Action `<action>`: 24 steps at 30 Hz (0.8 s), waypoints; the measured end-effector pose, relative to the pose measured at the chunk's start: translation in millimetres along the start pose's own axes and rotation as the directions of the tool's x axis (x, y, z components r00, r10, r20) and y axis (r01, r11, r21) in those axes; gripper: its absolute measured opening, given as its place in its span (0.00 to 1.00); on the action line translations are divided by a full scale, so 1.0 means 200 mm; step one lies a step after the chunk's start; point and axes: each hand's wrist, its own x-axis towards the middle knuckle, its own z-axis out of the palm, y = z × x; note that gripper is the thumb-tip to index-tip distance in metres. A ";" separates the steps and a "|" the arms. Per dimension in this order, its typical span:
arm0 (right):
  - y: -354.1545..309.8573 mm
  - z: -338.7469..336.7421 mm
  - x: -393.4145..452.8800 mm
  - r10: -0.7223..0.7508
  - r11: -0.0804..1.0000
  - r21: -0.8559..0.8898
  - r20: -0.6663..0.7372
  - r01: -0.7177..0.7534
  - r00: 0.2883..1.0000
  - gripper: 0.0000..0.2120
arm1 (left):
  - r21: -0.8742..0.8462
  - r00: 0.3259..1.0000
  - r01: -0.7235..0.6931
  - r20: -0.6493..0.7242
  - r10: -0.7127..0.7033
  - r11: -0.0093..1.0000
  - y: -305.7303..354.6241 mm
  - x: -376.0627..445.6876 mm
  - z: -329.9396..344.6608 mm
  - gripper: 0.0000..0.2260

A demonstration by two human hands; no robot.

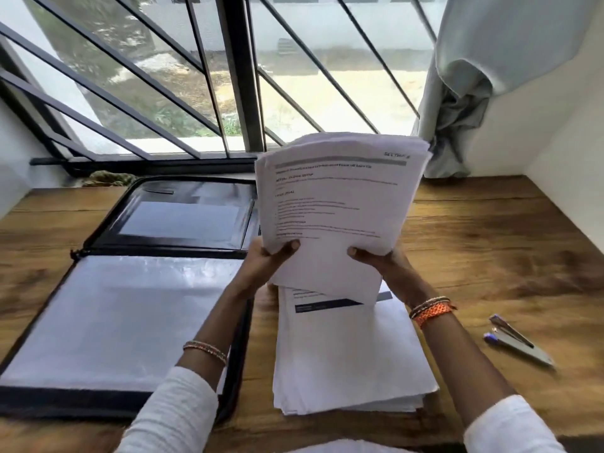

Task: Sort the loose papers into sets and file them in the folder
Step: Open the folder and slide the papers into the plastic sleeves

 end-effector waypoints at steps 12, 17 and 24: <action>0.12 0.10 -0.01 -0.111 0.983 -0.172 -0.289 0.063 0.951 0.08 | -0.062 0.985 0.023 -0.171 -0.033 0.998 -0.08 -0.10 0.22 0.06; -0.02 0.12 0.02 -0.222 0.939 -0.323 -0.307 0.118 0.926 0.26 | 0.285 0.981 0.010 -0.186 0.045 0.959 0.09 -0.07 0.21 0.24; -0.15 0.16 0.07 0.106 0.730 -0.671 -0.082 -0.133 0.991 0.31 | 0.424 0.963 0.265 -0.074 -0.258 0.866 0.18 -0.16 0.19 0.31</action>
